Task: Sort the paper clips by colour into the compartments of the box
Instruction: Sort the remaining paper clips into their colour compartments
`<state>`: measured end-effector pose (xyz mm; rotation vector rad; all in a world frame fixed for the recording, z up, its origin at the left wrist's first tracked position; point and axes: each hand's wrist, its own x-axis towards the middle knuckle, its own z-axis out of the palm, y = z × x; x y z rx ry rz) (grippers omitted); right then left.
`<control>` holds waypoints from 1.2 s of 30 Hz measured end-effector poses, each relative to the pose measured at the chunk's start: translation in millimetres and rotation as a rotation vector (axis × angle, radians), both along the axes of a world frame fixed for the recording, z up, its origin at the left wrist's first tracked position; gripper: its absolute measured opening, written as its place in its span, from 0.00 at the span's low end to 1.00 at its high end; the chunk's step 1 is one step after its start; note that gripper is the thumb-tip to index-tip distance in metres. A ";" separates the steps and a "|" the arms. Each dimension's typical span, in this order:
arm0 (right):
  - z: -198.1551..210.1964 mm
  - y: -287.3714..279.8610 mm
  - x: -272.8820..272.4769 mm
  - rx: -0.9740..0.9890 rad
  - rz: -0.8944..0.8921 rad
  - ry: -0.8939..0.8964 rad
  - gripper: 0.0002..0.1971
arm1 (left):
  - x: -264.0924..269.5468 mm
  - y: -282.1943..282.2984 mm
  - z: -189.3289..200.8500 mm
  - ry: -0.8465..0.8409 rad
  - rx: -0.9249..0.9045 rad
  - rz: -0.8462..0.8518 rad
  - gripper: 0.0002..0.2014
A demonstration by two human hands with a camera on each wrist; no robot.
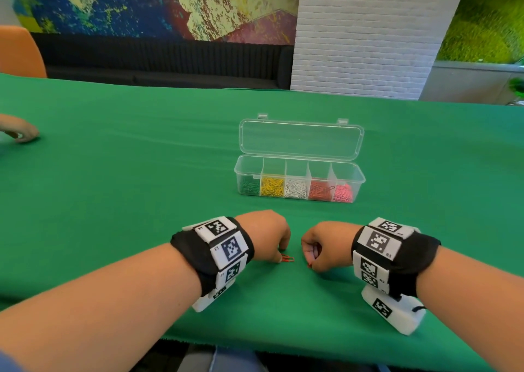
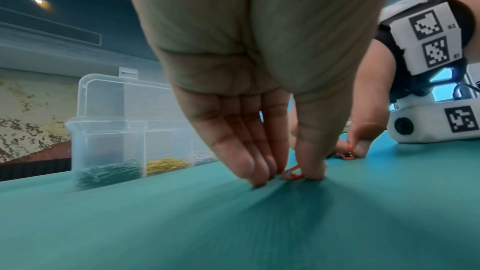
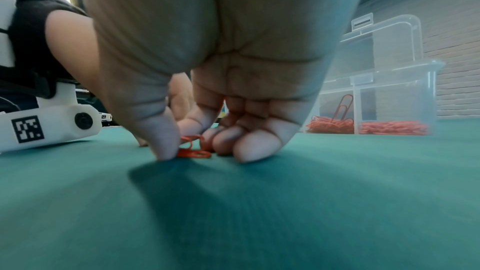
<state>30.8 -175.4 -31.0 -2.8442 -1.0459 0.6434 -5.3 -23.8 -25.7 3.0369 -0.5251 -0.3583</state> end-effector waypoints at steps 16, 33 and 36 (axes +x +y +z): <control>1.0 -1.5 -1.5 -0.039 -0.001 -0.025 0.12 | 4.8 6.3 5.3 0.053 -0.092 0.068 0.08; 46.5 -23.8 128.1 0.554 -0.642 -0.078 0.08 | 138.9 -27.5 52.7 -0.123 -0.439 0.397 0.11; 40.3 -21.9 140.8 0.651 -0.671 0.005 0.10 | 155.5 -36.8 46.2 -0.082 -0.485 0.420 0.09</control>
